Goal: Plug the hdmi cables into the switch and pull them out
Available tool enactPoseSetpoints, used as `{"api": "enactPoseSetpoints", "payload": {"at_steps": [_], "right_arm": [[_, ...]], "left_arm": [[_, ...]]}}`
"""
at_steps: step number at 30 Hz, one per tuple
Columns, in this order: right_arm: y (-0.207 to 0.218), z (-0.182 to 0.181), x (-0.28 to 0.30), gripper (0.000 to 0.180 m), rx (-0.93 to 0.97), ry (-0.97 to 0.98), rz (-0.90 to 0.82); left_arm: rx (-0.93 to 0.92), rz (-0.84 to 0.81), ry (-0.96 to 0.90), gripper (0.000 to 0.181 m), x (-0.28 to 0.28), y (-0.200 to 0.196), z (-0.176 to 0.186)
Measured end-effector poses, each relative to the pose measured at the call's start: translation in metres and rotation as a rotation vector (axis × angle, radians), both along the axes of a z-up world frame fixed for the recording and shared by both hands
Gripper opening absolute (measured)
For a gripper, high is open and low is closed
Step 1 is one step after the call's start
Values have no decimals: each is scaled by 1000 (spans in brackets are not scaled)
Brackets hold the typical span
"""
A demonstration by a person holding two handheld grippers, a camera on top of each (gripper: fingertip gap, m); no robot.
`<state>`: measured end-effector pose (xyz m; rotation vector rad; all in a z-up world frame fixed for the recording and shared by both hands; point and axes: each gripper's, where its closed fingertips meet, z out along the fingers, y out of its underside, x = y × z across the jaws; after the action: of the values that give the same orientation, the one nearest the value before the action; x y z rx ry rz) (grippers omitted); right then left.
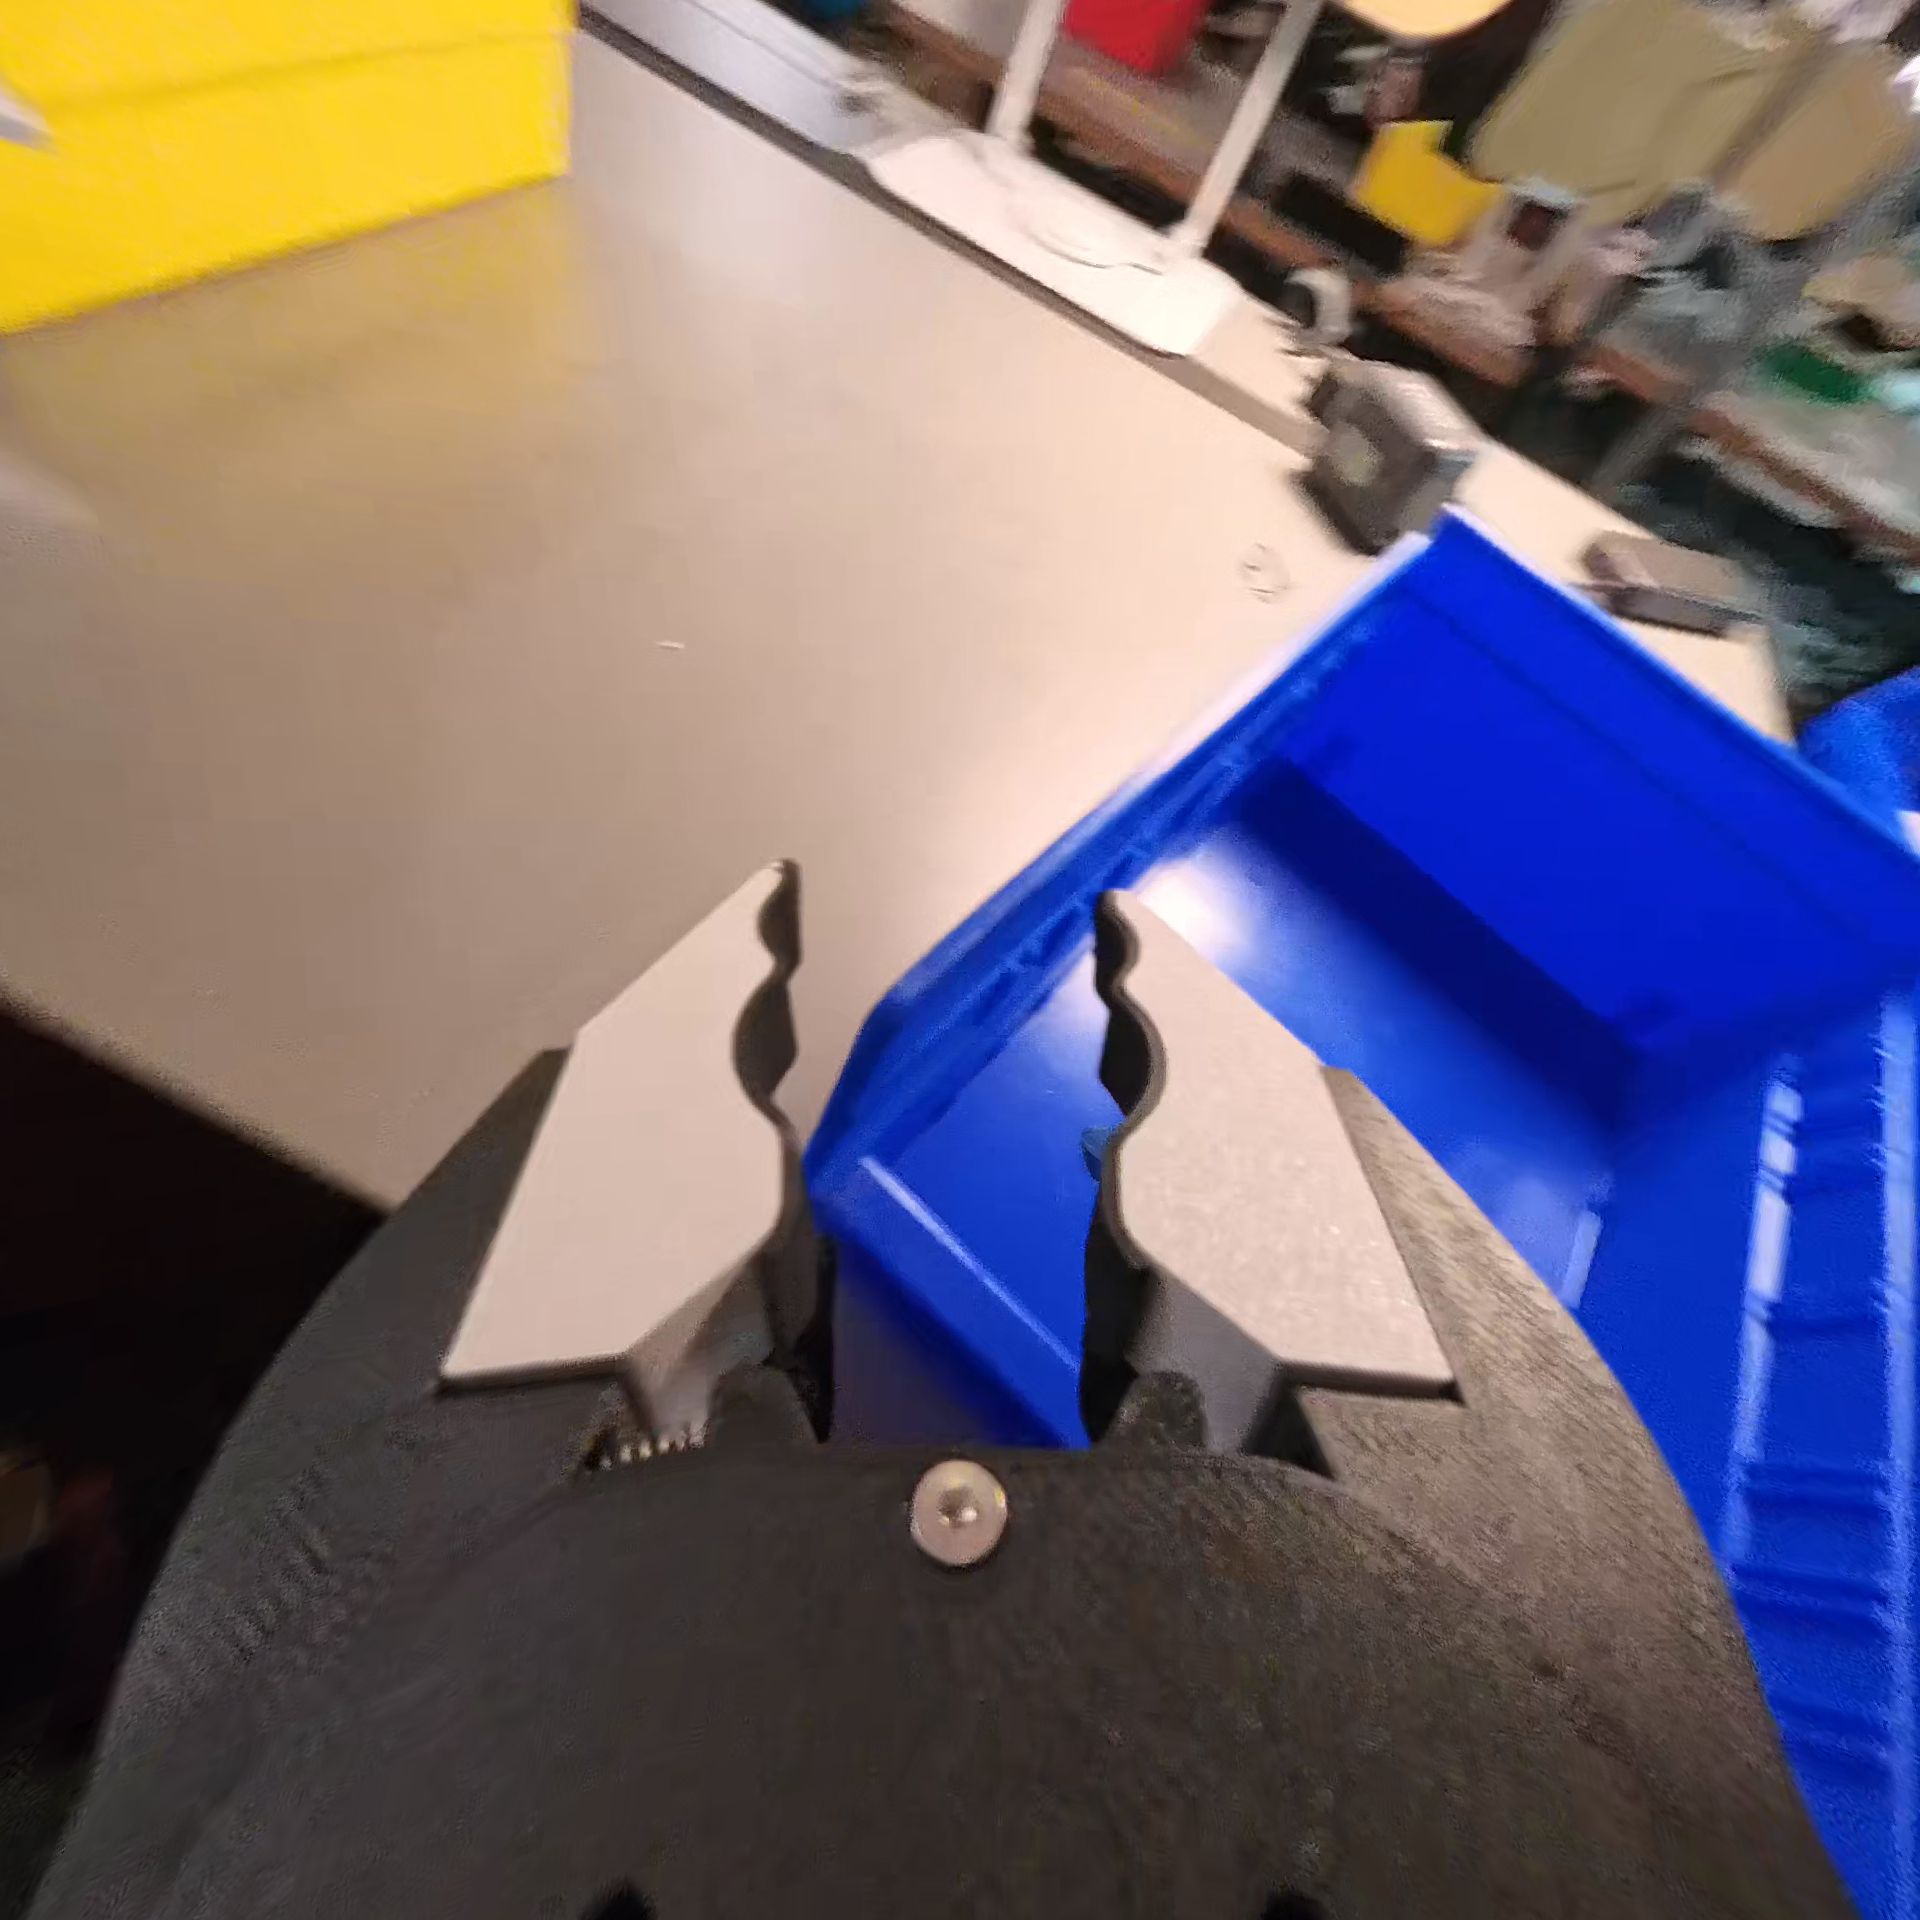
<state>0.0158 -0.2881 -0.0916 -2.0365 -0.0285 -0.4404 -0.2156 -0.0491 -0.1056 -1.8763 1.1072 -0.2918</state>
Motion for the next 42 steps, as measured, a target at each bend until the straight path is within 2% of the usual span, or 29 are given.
{"api": "enactPoseSetpoints", "payload": {"at_steps": [1,2,5,9,16,23,31,37,42], "right_arm": [[2,-3,5,47,20,-40,-39],[4,-4,8,41,47,-58,-61],[-3,-2,36,18,100,-159,-180],[-23,-1,84,4,111,-186,-286],[-32,-2,129,3,118,-150,-260],[-15,-3,137,4,109,-137,-216],[-11,-3,160,4,110,-108,-204],[-13,-4,175,3,109,-74,-191],[-15,-4,175,3,88,-59,-198]], "left_arm": [[29,39,-25,45,2,7,-6],[71,75,-36,25,-1,13,-10],[168,174,-114,6,-14,23,-7],[196,250,-185,7,-47,30,-7],[184,303,-194,6,-90,34,-7],[160,389,-183,5,-136,62,-8],[118,401,-175,5,-168,101,-7],[99,386,-177,5,-180,129,-8],[94,391,-170,6,-187,138,-8]]}}
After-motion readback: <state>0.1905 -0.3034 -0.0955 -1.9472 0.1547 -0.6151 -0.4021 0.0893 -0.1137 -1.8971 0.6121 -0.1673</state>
